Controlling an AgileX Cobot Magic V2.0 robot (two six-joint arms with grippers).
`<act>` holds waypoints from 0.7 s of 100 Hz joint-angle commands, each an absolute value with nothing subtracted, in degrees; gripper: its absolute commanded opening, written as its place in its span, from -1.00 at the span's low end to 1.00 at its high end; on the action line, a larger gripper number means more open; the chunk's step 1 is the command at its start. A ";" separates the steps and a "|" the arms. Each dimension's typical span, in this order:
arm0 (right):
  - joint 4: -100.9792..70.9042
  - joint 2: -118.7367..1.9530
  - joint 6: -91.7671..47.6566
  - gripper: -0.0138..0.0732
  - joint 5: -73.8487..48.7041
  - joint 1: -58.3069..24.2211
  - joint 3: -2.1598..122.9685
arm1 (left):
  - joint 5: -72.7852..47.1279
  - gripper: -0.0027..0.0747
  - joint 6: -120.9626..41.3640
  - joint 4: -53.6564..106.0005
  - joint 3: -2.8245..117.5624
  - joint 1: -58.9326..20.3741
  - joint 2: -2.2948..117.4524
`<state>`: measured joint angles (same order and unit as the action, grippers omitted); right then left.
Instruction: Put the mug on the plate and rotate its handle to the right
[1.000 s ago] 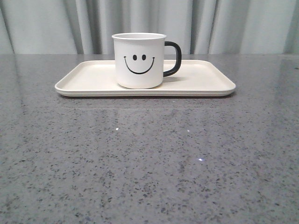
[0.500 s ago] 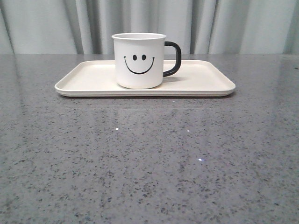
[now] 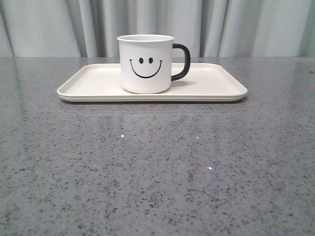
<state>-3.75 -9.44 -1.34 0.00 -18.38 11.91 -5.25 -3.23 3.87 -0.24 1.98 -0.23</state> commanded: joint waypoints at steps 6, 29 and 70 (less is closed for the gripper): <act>0.50 -7.75 2.05 -0.82 5.77 -14.36 10.56 | -1.22 -0.98 -3.16 4.03 -0.47 2.13 -2.18; 0.50 -3.39 2.05 -0.82 5.67 -8.14 5.20 | -1.22 -0.98 -3.16 4.03 -0.47 2.13 -2.18; 0.72 1.72 3.19 -0.82 3.15 -2.04 -1.50 | -1.22 -0.98 -3.16 4.03 -0.47 2.13 -2.18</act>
